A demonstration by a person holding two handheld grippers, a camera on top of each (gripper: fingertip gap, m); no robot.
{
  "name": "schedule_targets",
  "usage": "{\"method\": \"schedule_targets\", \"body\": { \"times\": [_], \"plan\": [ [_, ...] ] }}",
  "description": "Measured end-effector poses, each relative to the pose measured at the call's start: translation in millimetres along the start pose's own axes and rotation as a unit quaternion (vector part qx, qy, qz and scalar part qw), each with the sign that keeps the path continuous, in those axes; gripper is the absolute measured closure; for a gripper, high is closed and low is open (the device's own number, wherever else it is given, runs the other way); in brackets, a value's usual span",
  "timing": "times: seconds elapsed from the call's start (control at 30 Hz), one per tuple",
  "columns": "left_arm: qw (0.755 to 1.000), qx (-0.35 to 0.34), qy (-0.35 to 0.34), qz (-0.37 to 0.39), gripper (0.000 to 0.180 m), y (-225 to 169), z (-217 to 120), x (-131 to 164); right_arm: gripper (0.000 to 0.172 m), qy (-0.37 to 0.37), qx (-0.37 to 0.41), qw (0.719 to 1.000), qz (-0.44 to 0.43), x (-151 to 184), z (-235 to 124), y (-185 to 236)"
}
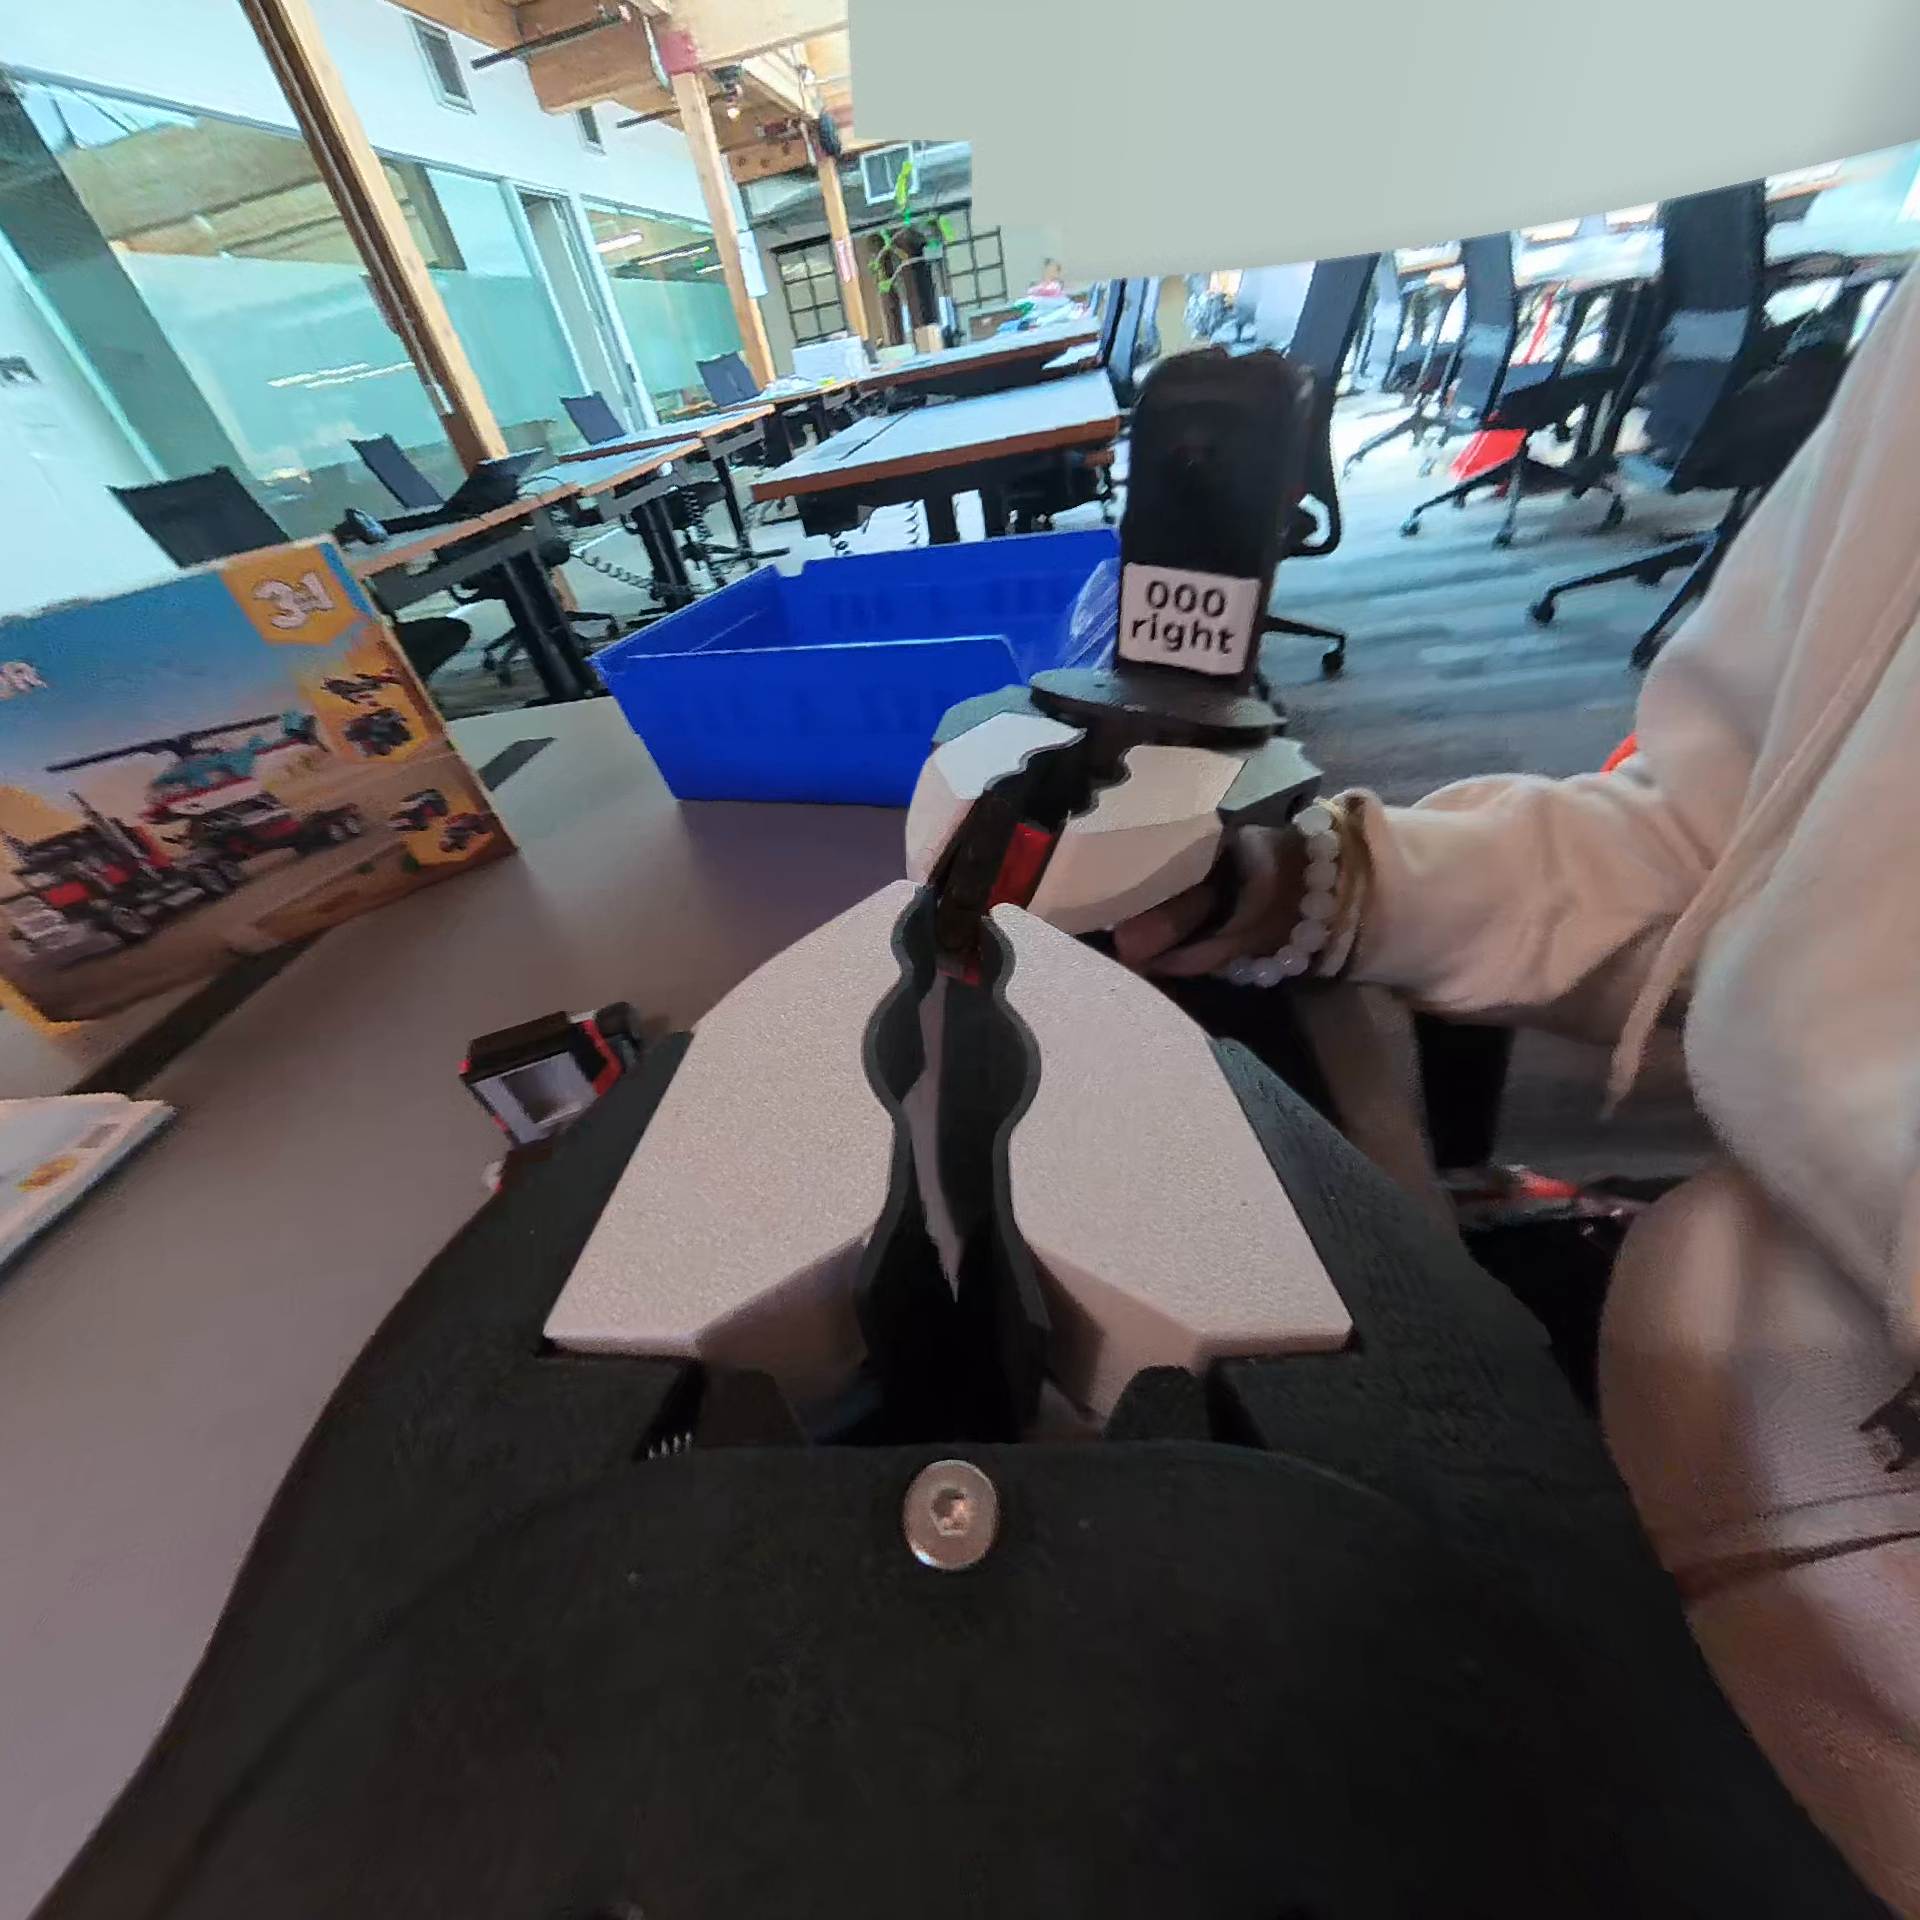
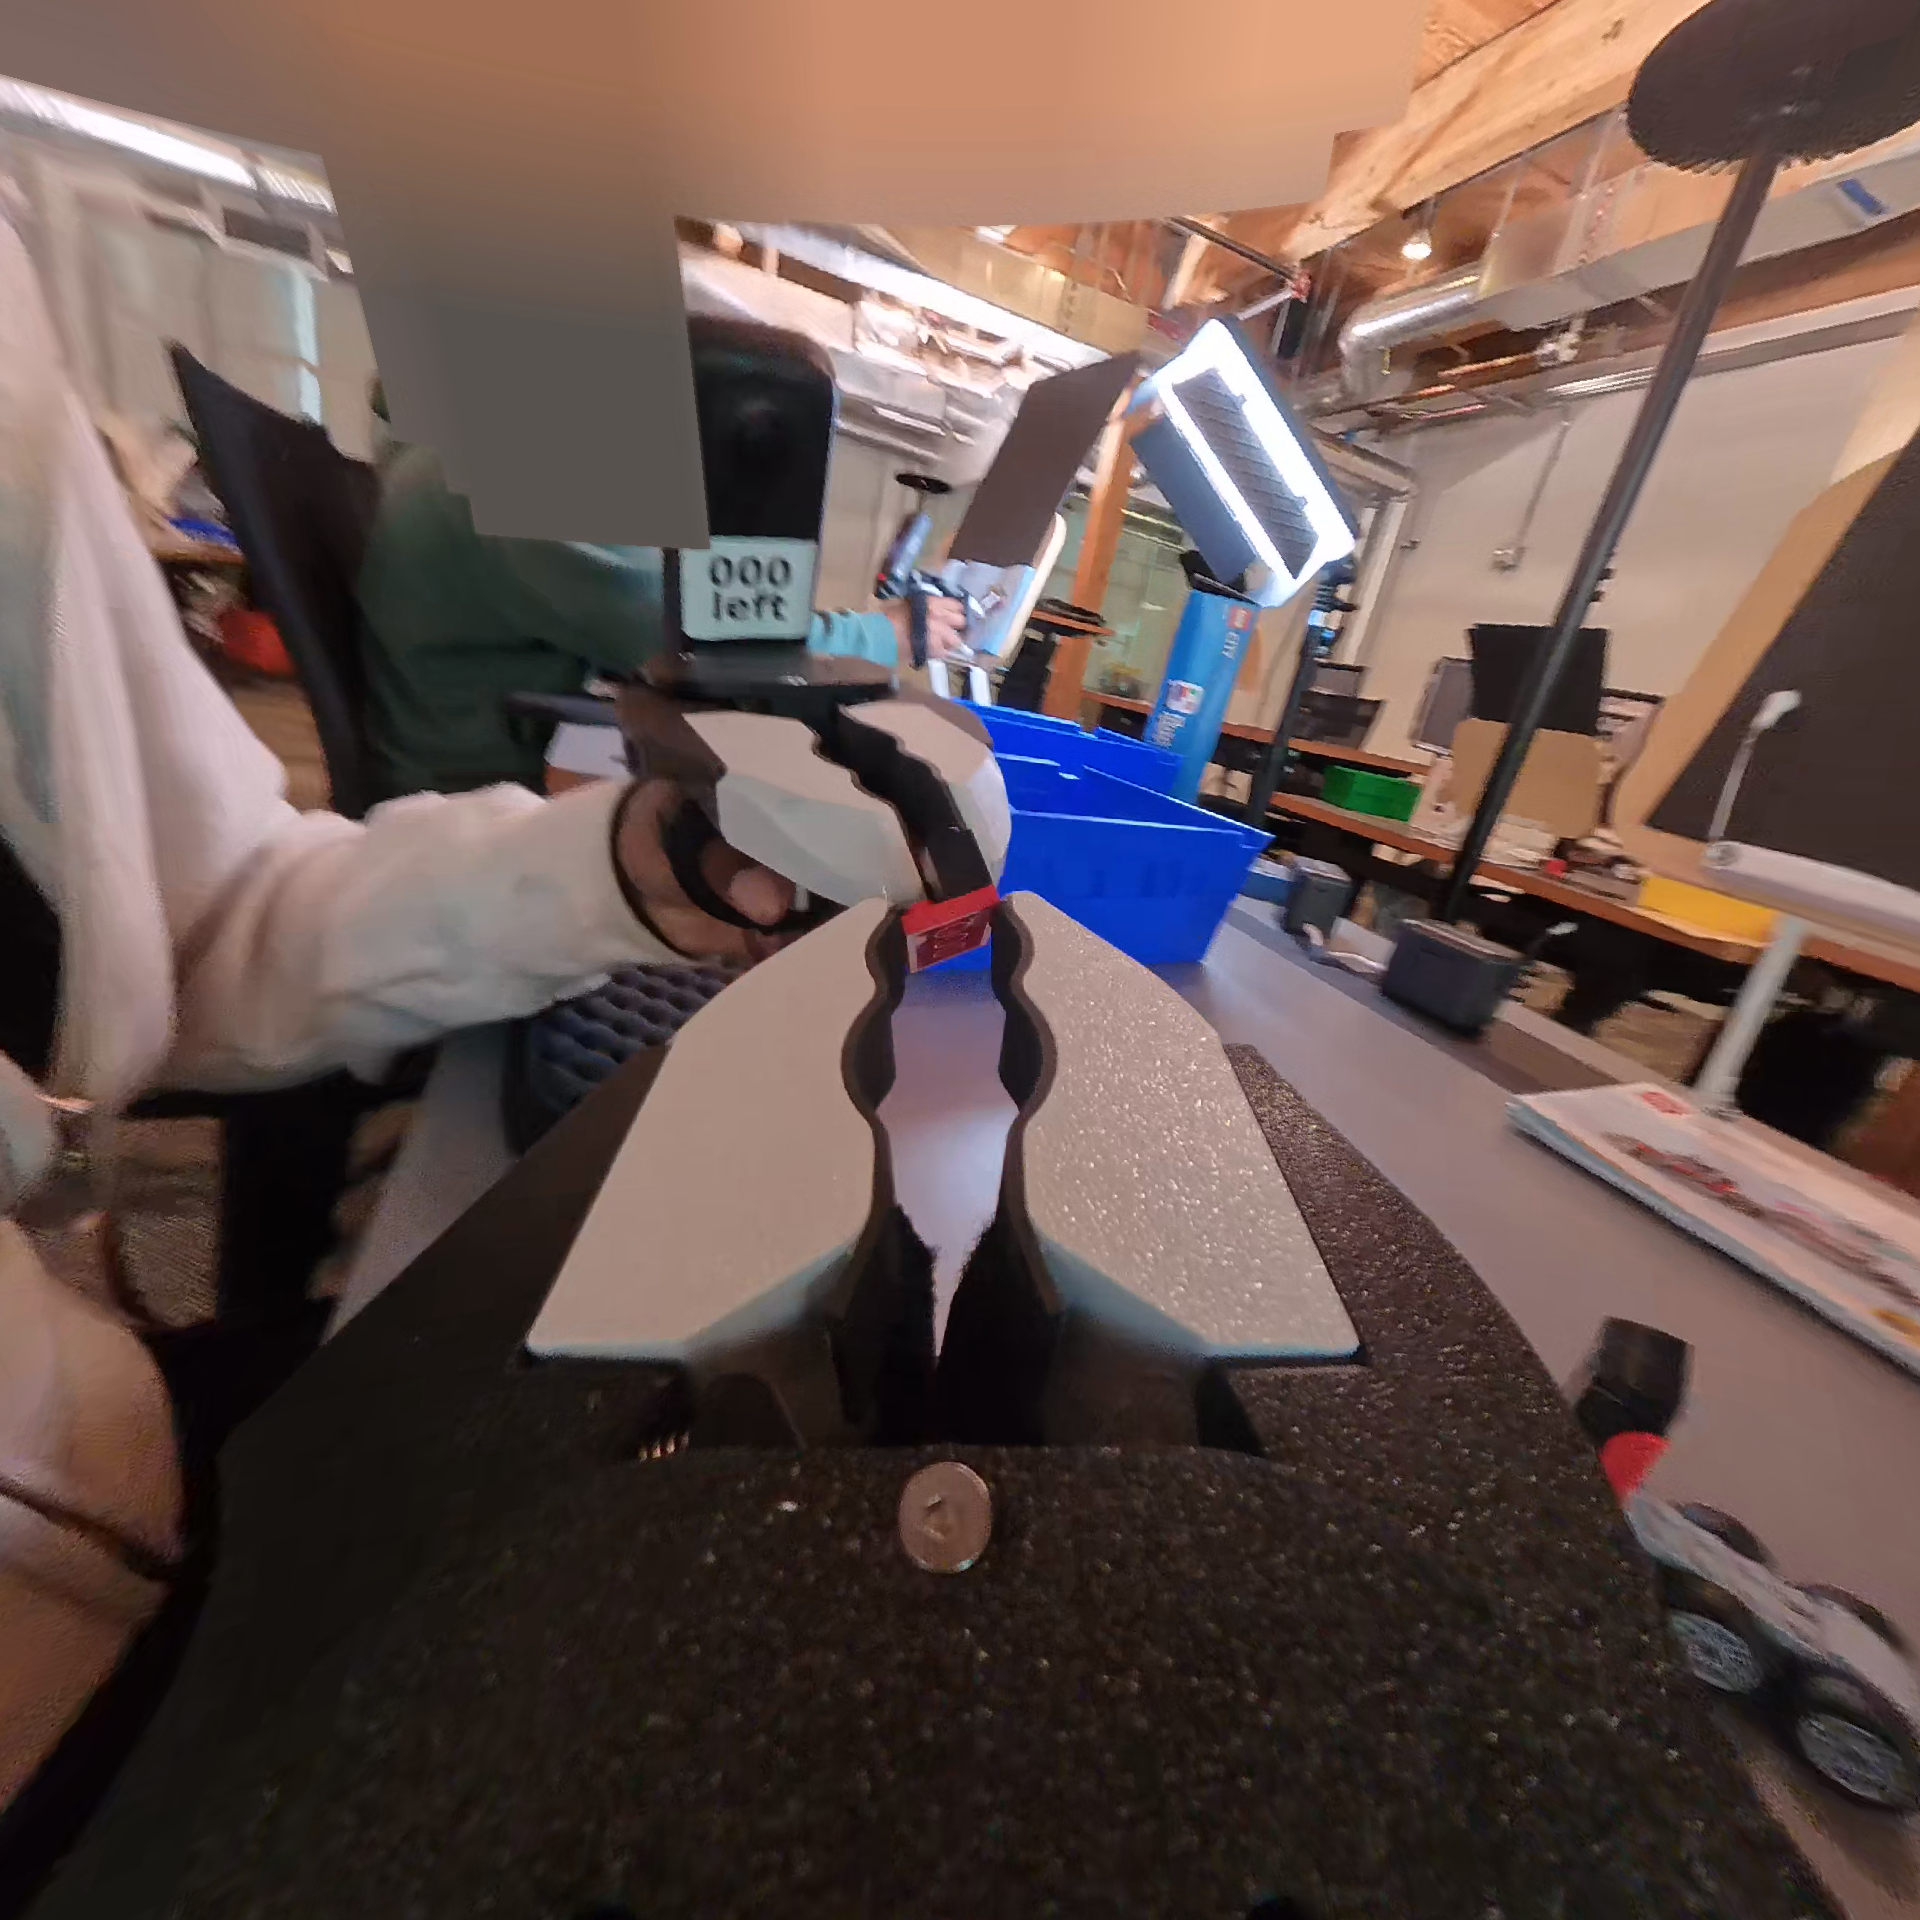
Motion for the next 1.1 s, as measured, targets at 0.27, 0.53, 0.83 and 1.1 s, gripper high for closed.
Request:
{"method": "schedule_targets", "body": {
  "times": [0.27, 0.53, 0.83, 1.1],
  "plan": [
    [0.994, -0.075, 0.000, 0.075, 0.172, 6, -34, -23, 0.157, 0.191, 0.110, 0.960, -0.172, 16, 20, 9],
    [0.906, -0.395, 0.153, 0.021, 0.172, 9, -205, -60, 0.157, 0.150, 0.104, 0.976, -0.121, 13, 10, 0],
    [0.702, -0.537, 0.428, -0.188, 0.172, 6, -293, 3, 0.157, 0.158, 0.103, 0.973, -0.133, 14, 14, 2],
    [0.731, -0.484, 0.417, -0.239, 0.165, 60, -283, 55, 0.156, 0.150, 0.105, 0.975, -0.130, 13, 12, 1]
  ]
}}
Point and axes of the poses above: each gripper's, where its closed fingertips meet, z out along the fingers, x out of its underside, y = z × x across the jaws, the point moved 9 cm from there along -z, back along the fingers, and after that the axes turned 9 degrees about y, right-handed, at the moved point
